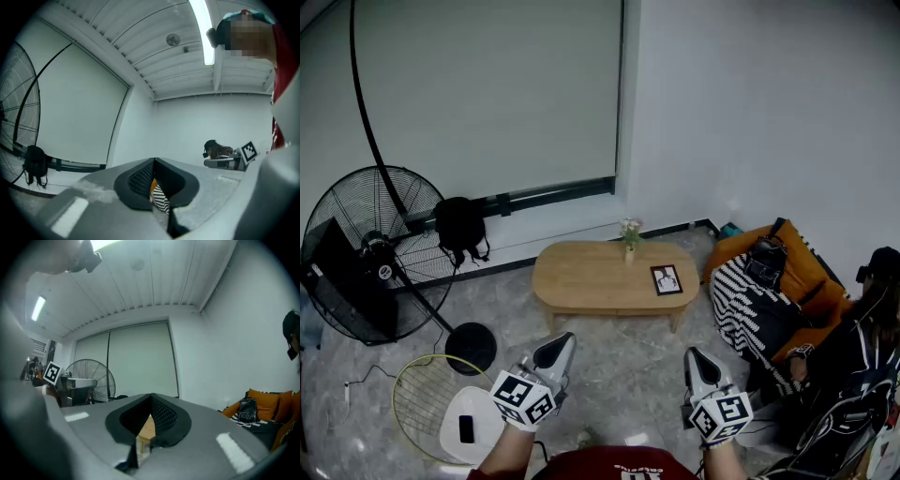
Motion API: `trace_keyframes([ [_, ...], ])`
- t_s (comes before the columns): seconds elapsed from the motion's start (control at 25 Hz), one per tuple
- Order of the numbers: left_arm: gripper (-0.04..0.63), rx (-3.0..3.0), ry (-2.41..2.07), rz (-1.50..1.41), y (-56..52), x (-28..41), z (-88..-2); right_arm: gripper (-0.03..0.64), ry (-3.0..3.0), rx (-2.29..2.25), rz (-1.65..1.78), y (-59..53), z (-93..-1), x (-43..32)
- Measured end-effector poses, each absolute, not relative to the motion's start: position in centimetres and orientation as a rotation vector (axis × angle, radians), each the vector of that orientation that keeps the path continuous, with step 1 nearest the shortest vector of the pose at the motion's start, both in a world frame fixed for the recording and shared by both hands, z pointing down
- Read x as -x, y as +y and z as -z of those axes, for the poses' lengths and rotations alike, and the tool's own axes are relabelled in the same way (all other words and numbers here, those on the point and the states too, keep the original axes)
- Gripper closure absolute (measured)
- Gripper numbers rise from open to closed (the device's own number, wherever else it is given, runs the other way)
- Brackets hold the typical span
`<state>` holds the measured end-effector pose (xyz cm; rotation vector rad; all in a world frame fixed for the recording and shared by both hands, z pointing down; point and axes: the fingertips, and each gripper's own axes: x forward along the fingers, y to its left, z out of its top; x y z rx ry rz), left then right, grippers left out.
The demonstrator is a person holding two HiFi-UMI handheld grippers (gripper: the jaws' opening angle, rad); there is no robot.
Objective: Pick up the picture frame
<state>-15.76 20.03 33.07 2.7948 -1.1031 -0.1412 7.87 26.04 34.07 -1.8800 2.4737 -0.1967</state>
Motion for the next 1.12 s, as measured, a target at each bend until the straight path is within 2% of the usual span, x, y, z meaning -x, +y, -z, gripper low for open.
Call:
trace_keyframes([
  [1.12,0.592,-2.772,-1.050,0.197,17.4,18.6,-34.5,0.615,2.454,1.894,0.142,23.9,-33.8,-4.7],
])
